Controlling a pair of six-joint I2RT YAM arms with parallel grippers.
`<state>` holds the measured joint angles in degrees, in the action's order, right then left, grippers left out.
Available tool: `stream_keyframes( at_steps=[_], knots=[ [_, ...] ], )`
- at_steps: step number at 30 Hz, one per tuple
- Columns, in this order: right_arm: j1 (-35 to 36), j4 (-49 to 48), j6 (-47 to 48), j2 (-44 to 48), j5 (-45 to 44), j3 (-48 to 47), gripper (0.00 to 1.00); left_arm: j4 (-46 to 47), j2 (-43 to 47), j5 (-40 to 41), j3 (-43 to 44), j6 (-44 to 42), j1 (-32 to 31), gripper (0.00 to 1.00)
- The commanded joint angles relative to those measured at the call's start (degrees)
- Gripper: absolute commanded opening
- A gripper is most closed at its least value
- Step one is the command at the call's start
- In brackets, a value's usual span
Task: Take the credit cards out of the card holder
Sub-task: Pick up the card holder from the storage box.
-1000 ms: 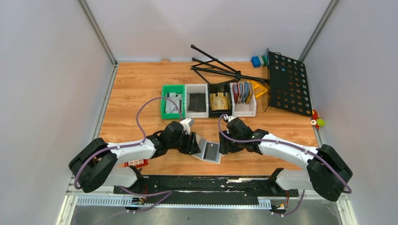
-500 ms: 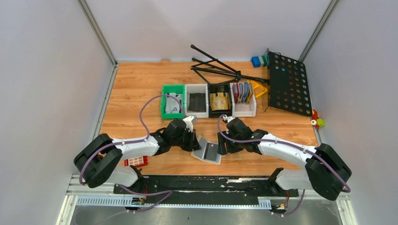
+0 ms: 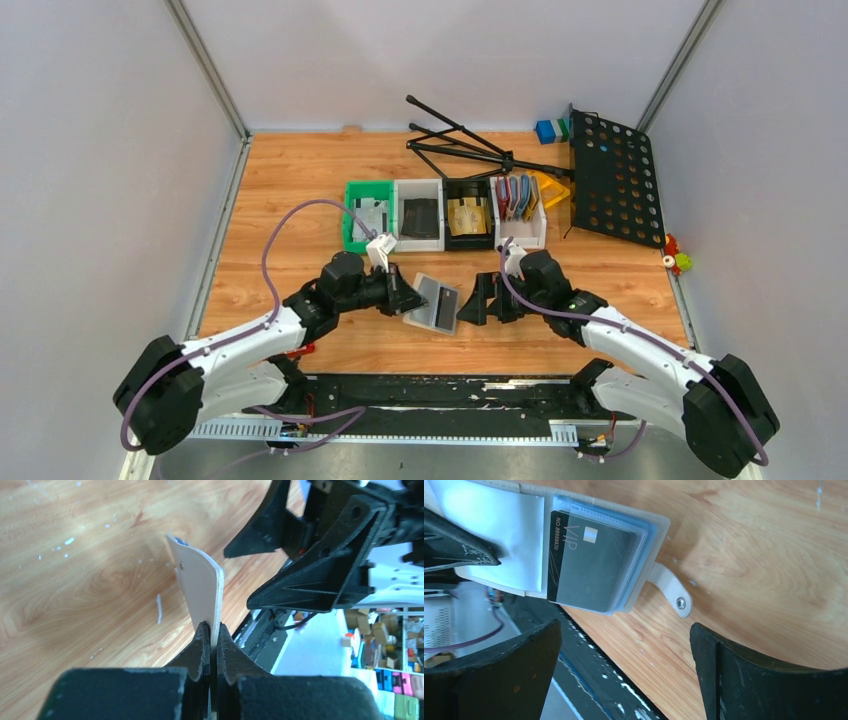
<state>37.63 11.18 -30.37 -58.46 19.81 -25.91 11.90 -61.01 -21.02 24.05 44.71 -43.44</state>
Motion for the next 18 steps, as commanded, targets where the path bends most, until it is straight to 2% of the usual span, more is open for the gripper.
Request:
stream_keyframes(
  at_steps=[1,8,12,18],
  knots=[
    [-2.83,-12.06,-5.11,3.59,10.04,2.29,1.00,4.75,5.03,-3.11,0.03,4.78,1.97,0.00],
    [-6.54,-19.62,-10.16,6.22,15.16,4.43,1.00,11.65,9.13,-5.52,-0.02,11.78,3.91,0.00],
    [-9.19,-28.41,-17.31,6.83,18.79,6.95,1.00,14.29,10.81,-5.78,0.46,14.59,4.40,0.00],
    [-9.50,-26.84,-20.09,11.64,13.33,8.33,1.00,15.19,11.19,-4.67,1.26,15.17,4.42,0.00]
  ],
)
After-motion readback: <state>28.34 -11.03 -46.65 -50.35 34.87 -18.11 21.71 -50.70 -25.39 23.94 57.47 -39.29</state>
